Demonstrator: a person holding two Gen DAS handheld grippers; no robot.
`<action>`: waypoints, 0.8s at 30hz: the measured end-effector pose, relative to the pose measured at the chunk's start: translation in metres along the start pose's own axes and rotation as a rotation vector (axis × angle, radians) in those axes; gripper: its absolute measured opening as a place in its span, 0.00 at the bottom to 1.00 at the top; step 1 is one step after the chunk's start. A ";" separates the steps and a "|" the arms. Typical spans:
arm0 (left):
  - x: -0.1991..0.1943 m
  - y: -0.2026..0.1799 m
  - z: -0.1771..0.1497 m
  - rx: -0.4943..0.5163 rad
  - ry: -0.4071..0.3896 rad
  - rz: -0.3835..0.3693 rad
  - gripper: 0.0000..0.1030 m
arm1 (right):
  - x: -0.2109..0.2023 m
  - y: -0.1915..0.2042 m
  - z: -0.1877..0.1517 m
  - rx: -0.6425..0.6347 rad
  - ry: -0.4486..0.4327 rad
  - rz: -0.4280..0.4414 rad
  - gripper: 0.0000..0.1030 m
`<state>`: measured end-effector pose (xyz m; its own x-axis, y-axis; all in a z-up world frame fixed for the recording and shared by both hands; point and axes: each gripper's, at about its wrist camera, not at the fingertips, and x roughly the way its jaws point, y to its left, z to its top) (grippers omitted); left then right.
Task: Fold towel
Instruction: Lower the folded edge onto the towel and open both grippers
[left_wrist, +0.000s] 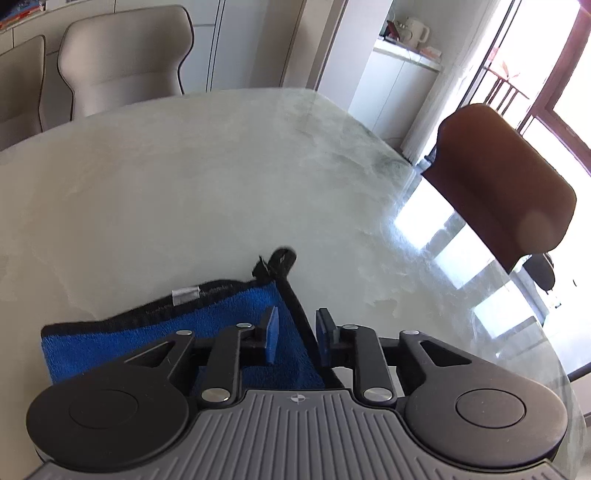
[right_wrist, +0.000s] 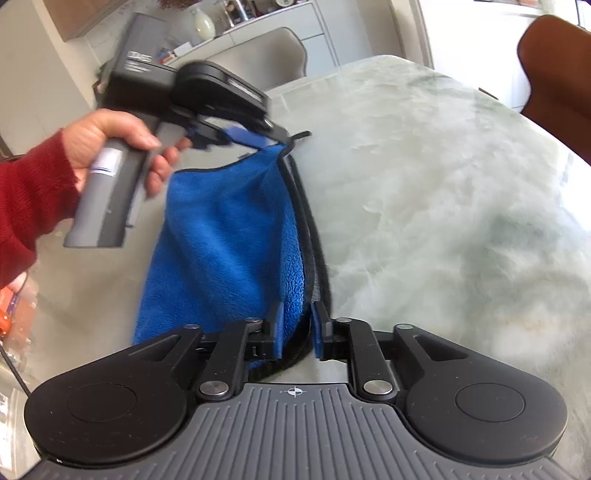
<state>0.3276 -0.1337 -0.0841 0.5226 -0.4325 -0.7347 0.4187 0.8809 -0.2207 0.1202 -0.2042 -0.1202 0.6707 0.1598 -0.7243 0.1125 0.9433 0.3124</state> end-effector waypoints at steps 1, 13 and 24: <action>-0.004 0.003 0.002 0.006 -0.023 0.015 0.40 | -0.002 -0.002 0.000 0.010 -0.005 -0.014 0.24; -0.010 0.072 -0.021 0.198 -0.027 0.145 0.49 | 0.016 0.000 0.034 -0.076 -0.033 0.040 0.33; -0.002 0.090 -0.021 0.387 0.009 0.047 0.55 | 0.107 -0.018 0.143 -0.045 -0.007 0.184 0.33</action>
<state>0.3486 -0.0493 -0.1161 0.5419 -0.3903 -0.7443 0.6448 0.7611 0.0703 0.2942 -0.2458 -0.1154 0.6817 0.3287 -0.6536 -0.0451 0.9106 0.4109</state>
